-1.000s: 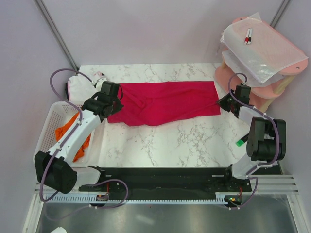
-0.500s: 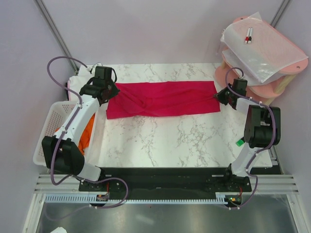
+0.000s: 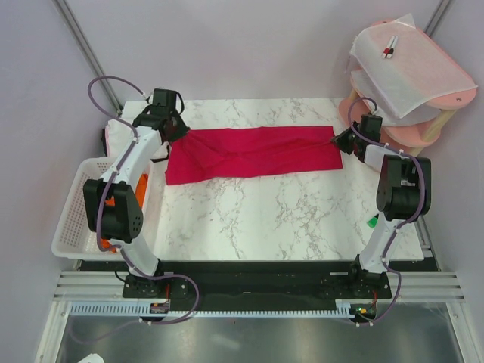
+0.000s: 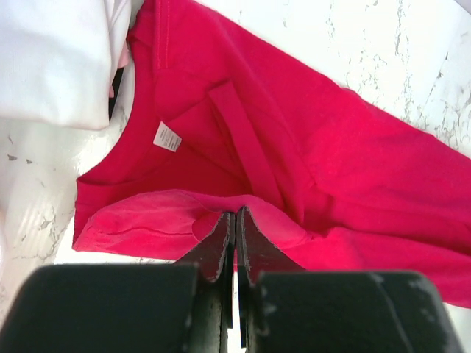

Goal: Fold and stack the t-shirts
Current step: Fold the other side of the tshirt into a rectangle

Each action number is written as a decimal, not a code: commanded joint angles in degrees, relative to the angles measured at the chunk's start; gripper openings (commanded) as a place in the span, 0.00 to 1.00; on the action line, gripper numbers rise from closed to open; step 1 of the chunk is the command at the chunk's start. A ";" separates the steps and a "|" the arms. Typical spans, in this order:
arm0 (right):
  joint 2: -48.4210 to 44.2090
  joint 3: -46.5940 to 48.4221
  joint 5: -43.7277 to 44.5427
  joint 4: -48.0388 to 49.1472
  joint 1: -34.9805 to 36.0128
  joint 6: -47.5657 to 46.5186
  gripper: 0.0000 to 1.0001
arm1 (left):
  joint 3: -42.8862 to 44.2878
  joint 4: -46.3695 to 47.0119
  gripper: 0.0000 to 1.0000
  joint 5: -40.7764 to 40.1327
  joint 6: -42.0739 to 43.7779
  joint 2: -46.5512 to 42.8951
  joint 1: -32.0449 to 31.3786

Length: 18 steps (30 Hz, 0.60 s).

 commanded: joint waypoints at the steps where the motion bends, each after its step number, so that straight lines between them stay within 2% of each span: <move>1: 0.63 0.98 4.29 3.58 -1.30 2.66 0.00 | 4.34 1.16 0.02 0.53 1.84 1.69 1.65; 13: 1.68 -0.87 6.22 5.25 -1.30 3.98 0.00 | 15.24 1.25 0.02 4.39 2.99 11.71 3.32; 16: 3.26 0.70 5.61 4.29 -1.30 3.54 0.02 | 18.76 0.29 0.02 5.62 2.81 15.66 3.67; 18: 4.49 1.94 4.39 4.11 -1.30 2.93 0.07 | 20.95 0.02 0.03 5.71 2.64 17.60 3.76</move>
